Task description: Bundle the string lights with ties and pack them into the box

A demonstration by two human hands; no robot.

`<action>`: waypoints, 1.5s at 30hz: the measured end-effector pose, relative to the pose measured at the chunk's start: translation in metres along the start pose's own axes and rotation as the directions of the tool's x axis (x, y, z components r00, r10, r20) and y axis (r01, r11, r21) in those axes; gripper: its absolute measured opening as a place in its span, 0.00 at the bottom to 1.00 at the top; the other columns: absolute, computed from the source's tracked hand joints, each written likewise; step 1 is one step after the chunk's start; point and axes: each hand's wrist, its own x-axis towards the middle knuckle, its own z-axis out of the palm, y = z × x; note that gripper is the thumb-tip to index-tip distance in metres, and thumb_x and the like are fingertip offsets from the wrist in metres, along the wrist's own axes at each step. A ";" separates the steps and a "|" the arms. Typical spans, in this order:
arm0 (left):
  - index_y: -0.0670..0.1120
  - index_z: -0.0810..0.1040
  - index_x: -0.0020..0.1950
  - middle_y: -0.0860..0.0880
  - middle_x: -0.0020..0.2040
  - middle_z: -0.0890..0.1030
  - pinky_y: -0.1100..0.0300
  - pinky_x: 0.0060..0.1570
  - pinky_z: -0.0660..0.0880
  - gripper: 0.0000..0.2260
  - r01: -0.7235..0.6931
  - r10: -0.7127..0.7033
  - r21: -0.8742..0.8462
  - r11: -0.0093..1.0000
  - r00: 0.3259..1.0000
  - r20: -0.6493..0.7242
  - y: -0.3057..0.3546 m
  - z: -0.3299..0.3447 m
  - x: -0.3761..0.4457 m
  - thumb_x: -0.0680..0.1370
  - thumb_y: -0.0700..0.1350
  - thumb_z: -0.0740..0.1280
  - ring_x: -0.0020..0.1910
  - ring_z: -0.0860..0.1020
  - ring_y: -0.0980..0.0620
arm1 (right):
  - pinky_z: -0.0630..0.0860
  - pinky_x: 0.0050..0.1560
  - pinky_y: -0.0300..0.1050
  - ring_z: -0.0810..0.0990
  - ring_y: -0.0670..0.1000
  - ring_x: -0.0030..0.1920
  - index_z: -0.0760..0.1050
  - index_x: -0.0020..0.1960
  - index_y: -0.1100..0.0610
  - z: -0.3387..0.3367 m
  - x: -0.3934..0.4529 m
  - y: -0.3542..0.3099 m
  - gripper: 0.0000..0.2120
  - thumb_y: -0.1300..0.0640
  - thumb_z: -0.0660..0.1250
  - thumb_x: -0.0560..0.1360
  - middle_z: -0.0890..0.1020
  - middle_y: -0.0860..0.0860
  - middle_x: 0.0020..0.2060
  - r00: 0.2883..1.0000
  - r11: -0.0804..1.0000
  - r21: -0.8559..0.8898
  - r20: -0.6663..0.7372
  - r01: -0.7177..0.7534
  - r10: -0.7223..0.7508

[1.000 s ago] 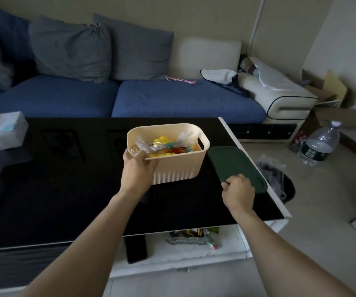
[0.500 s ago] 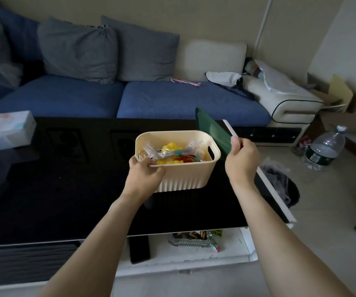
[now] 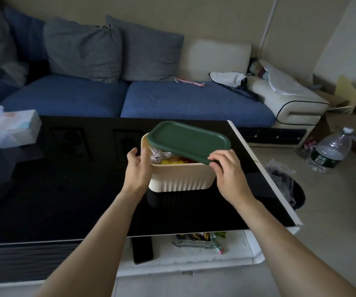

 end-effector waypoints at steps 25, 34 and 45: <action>0.49 0.68 0.74 0.50 0.55 0.80 0.59 0.55 0.76 0.24 -0.023 0.005 -0.101 0.995 0.985 -0.171 -0.011 0.007 0.027 0.79 0.50 0.68 0.52 0.80 0.55 | 0.60 0.72 0.44 0.58 0.49 0.79 0.73 0.71 0.52 -0.012 0.018 -0.013 0.27 0.43 0.71 0.76 0.59 0.49 0.80 0.867 0.877 0.125 0.269 -0.464 0.420; 0.49 0.70 0.74 0.41 0.41 0.81 0.46 0.51 0.81 0.24 -0.059 0.073 0.136 0.989 0.992 -0.099 -0.009 0.013 0.074 0.79 0.49 0.65 0.41 0.80 0.50 | 0.61 0.74 0.49 0.60 0.50 0.78 0.62 0.79 0.56 0.003 0.047 0.001 0.39 0.36 0.65 0.77 0.57 0.46 0.80 0.811 0.854 -0.033 0.296 -0.520 0.505; 0.49 0.62 0.79 0.46 0.68 0.76 0.57 0.59 0.71 0.25 -0.014 0.026 0.330 0.944 0.999 -0.033 0.014 0.023 0.104 0.82 0.53 0.59 0.65 0.75 0.47 | 0.58 0.75 0.47 0.62 0.53 0.78 0.65 0.78 0.51 0.022 0.092 0.030 0.24 0.44 0.53 0.85 0.62 0.52 0.79 0.731 0.740 0.111 0.308 -0.664 0.610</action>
